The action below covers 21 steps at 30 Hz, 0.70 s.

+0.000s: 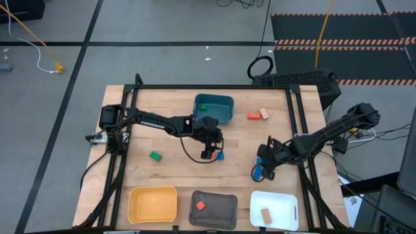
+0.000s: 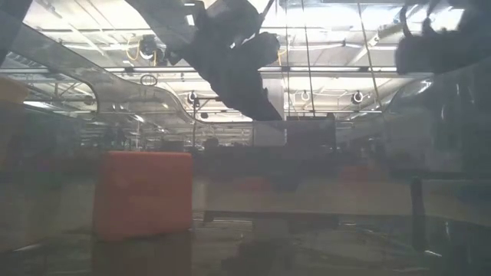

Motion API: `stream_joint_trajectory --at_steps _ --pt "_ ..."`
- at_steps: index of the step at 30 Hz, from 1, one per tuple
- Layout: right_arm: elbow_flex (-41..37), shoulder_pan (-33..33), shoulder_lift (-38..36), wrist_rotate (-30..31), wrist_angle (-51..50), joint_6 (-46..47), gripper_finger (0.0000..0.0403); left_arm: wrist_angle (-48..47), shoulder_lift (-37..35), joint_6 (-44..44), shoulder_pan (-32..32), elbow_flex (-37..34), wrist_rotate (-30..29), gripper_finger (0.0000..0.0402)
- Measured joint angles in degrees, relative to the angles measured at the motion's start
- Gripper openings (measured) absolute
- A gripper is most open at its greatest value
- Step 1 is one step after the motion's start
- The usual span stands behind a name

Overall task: Sort & place blocks by color
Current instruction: Put the bottom right blue block into the yellow bin

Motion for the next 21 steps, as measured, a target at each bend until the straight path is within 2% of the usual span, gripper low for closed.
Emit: stream_joint_trajectory --at_steps 5,11,15,18,21 --pt "0.0 -1.7 -0.7 10.4 8.7 -9.5 0.0116 5.0 0.0 -4.0 -0.4 0.0 0.0 0.0225" --pt "0.1 -2.9 0.8 20.8 16.9 -27.7 0.0116 15.2 0.0 -20.2 -0.7 0.0 0.2 0.0225" --pt "0.1 -3.0 1.7 35.6 18.1 -44.4 0.0116 21.5 0.0 -30.8 -0.2 0.0 2.2 0.0225" --pt "0.1 -3.2 2.0 44.9 20.2 -53.0 0.0116 21.7 0.0 -34.2 -0.1 0.0 1.8 0.0225" --pt "0.1 -4.1 2.0 45.4 24.2 -57.4 0.0116 22.7 0.0 -36.4 0.1 0.0 0.8 0.0225"
